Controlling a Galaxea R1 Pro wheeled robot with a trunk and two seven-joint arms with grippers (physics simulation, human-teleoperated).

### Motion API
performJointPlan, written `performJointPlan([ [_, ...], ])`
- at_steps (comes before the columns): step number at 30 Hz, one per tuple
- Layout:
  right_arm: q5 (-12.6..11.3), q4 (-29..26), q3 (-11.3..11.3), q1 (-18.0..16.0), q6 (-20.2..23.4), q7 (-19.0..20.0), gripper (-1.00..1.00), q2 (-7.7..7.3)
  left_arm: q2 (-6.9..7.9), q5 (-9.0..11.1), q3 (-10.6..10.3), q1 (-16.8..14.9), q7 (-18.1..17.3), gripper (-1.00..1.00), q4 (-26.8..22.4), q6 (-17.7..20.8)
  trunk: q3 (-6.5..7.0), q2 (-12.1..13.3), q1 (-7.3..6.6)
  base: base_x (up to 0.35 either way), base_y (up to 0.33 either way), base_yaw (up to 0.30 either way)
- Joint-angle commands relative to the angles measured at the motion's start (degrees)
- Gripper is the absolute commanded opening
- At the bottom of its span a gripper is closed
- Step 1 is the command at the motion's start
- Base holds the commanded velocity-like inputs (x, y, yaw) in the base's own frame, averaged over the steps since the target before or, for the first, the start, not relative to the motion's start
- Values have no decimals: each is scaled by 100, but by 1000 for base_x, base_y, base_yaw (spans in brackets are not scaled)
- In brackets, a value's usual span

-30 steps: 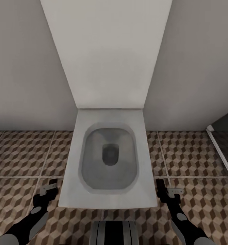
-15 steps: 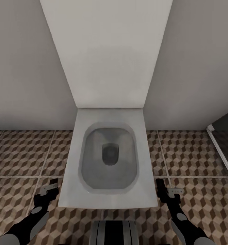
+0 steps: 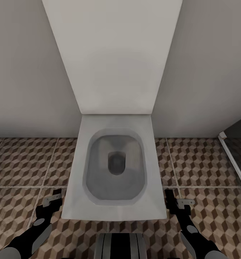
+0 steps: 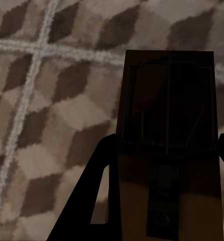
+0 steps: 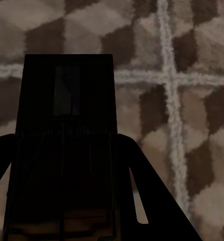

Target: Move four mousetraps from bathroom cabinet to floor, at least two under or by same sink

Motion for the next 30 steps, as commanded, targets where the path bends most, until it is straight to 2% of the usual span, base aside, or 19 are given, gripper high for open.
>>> performJointPlan([
  [1,-54,3,48,-3,-21,-20,-100,-7,12,44,-49,-4,45,-100,-4,-24,-3,-1,-1,0,0,0],
  [15,-38,-64,39,-3,-81,-20,-100,-32,56,53,-43,-3,50,-100,-36,-71,-3,-1,-1,0,0,0],
  [28,-46,-154,33,-3,-92,-20,-100,-57,202,53,-33,-4,56,-100,-52,-97,-3,-1,-1,0,0,0],
  [30,-46,-155,32,-3,-92,-20,-100,-57,208,54,-32,-4,57,-100,-54,-102,-48,-4,4,0,0,0],
])
